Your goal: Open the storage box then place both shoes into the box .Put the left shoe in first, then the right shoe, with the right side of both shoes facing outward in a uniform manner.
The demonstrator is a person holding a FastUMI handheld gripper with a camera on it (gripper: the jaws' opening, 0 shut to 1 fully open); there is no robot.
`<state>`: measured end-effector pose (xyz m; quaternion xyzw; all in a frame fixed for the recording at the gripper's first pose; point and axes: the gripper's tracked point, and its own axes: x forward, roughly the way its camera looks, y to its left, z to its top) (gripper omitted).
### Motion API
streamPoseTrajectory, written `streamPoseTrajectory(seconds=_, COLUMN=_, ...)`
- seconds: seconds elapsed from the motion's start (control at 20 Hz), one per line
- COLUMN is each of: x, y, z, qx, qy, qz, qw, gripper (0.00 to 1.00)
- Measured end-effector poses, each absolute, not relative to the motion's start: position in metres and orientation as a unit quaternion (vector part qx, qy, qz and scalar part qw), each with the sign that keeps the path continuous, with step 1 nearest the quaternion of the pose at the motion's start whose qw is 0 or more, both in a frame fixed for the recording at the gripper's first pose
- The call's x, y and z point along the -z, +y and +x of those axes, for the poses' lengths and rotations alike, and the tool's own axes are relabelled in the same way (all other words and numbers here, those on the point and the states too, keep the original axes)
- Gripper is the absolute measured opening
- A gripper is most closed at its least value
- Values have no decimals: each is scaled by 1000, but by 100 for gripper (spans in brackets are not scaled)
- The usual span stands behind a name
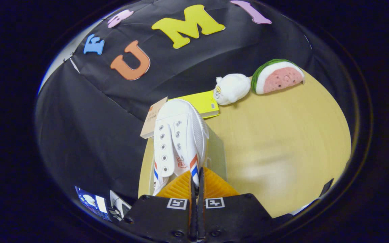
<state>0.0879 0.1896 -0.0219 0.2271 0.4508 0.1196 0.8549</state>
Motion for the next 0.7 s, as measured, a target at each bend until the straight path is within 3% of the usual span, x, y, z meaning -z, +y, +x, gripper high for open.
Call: streamPoseTrajectory(seconds=0.7, x=96, y=230, z=112, qx=-6, qy=407, qz=100, qw=908, gripper=12)
